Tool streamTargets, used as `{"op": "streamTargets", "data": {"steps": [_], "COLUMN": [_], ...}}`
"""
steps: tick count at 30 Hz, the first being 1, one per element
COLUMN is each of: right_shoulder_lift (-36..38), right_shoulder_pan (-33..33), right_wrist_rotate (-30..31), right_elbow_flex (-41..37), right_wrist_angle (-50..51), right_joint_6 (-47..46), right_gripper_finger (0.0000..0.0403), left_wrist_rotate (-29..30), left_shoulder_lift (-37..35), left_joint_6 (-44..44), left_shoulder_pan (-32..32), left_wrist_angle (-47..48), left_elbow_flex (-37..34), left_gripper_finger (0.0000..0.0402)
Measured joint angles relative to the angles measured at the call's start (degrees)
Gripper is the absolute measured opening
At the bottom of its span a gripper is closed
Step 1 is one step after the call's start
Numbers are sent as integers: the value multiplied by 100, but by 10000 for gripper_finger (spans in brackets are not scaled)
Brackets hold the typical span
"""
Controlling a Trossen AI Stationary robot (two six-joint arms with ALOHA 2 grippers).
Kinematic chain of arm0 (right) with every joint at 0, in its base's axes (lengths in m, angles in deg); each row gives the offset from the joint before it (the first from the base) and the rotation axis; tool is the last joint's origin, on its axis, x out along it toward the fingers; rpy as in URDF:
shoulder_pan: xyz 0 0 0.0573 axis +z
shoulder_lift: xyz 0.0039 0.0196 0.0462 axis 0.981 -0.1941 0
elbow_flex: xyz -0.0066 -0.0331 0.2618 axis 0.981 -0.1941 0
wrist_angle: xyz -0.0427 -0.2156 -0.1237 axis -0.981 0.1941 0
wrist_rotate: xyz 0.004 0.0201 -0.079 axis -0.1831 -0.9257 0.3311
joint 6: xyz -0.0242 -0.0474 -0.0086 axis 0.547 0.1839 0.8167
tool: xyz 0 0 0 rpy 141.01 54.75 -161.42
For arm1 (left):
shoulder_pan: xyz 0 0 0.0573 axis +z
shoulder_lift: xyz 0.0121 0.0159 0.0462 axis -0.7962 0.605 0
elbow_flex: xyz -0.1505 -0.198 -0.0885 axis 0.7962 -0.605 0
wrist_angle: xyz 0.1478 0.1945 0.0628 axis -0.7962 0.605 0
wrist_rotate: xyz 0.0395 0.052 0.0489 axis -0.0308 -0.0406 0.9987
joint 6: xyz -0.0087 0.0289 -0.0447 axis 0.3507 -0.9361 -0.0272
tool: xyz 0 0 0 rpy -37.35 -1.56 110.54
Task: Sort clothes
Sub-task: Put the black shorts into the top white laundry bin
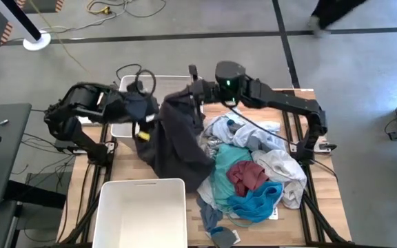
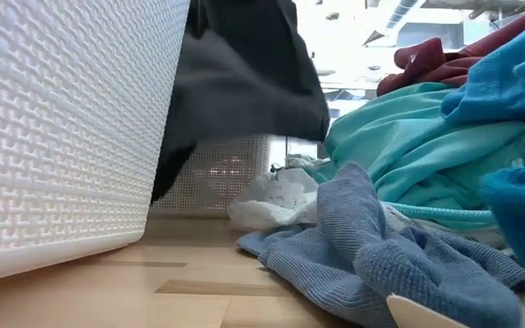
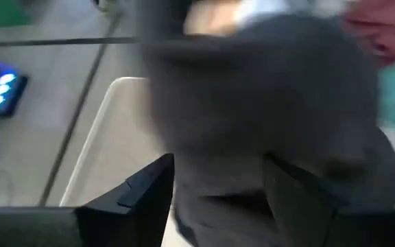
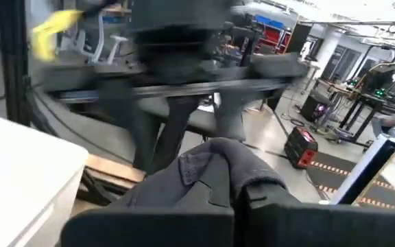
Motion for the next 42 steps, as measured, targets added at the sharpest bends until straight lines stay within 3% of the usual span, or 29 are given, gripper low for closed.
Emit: {"op": "streamTargets", "data": {"steps": [4, 8, 13, 17, 25, 30, 34, 38, 42], "right_shoulder_lift": [-223, -357, -312, -269, -266, -266, -264, -264, -264], "right_shoulder_pan": [-336, -612, -724, -722, -794, -790, -781, -773, -777], "right_wrist_rotate": [-591, -1159, -1331, -1479, -1691, -1702, -1702, -1702, -1702], "right_elbow_flex": [385, 569, 580, 580, 580, 580, 580, 580, 580], "right_wrist_angle": [-30, 21, 109, 102, 111, 117, 153, 212, 261], "right_joint_6": [-535, -992, -1058, -1148, -1313, -1436, -1443, -1464, -1705], "right_gripper_finger": [0, 0, 0, 1, 1, 2, 2, 3, 11], "left_wrist_rotate": [-123, -112, 247, 912, 2851, 3252, 3308, 3297, 3298], "left_shoulder_lift": [-11, 0, -8, -6, 0, -2, -3, -2, -2], "left_joint_6": [-227, 304, 302, -448, -1812, -2009, -1770, -1768, -1691], "left_shoulder_pan": [-409, -487, -525, -770, -1225, -1312, -1200, -1111, -1023], "left_wrist_angle": [4, -8, 6, -54, -405, -400, -381, -342, -212], "left_elbow_flex": [-331, -813, -1505, -2192, -3341, -3735, -3887, -4017, -4030], "left_gripper_finger": [199, 196, 195, 195, 195, 192, 147, 32, 3]}}
